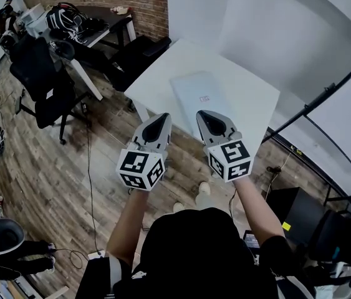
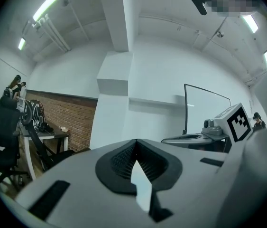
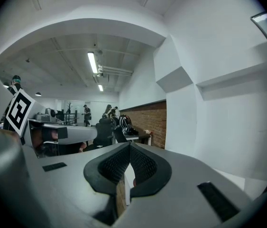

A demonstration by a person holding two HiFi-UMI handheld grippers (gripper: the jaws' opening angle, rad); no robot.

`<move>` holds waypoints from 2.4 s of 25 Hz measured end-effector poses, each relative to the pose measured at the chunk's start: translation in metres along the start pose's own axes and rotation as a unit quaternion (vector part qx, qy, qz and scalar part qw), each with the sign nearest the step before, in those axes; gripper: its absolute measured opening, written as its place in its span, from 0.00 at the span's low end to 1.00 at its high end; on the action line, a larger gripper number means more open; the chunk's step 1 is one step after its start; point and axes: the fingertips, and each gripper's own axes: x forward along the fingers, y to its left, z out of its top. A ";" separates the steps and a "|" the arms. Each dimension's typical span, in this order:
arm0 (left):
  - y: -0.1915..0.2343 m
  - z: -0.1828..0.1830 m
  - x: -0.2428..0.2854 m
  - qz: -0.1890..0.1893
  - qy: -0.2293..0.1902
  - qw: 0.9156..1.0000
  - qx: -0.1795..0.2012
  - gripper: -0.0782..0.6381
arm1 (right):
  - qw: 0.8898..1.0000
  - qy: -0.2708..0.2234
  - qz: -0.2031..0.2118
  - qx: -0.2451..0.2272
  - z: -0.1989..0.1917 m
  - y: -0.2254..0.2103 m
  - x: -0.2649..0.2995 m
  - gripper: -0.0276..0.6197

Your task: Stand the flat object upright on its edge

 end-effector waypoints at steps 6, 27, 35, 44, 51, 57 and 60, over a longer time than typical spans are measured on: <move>0.013 -0.005 0.034 0.014 0.001 1.000 -0.003 0.12 | 1.000 0.004 0.016 0.001 -0.008 -0.027 0.027 0.10; 0.032 -0.083 0.126 0.063 0.054 0.994 -0.070 0.12 | 0.993 0.091 0.069 0.016 -0.075 -0.119 0.090 0.10; 0.044 -0.117 0.143 0.075 0.081 0.989 -0.096 0.12 | 0.988 0.130 0.079 0.027 -0.110 -0.134 0.110 0.10; 0.042 -0.157 0.154 0.070 0.108 0.985 -0.112 0.12 | 0.980 0.172 0.087 0.040 -0.147 -0.147 0.120 0.10; 0.038 -0.192 0.156 0.074 0.132 0.979 -0.134 0.12 | 0.971 0.220 0.080 0.049 -0.184 -0.160 0.124 0.11; 0.043 -0.213 0.151 0.081 0.147 0.975 -0.144 0.12 | 0.964 0.251 0.076 0.034 -0.207 -0.162 0.136 0.11; 0.047 -0.220 0.151 0.088 0.151 0.974 -0.147 0.12 | 0.961 0.263 0.081 0.033 -0.218 -0.163 0.143 0.11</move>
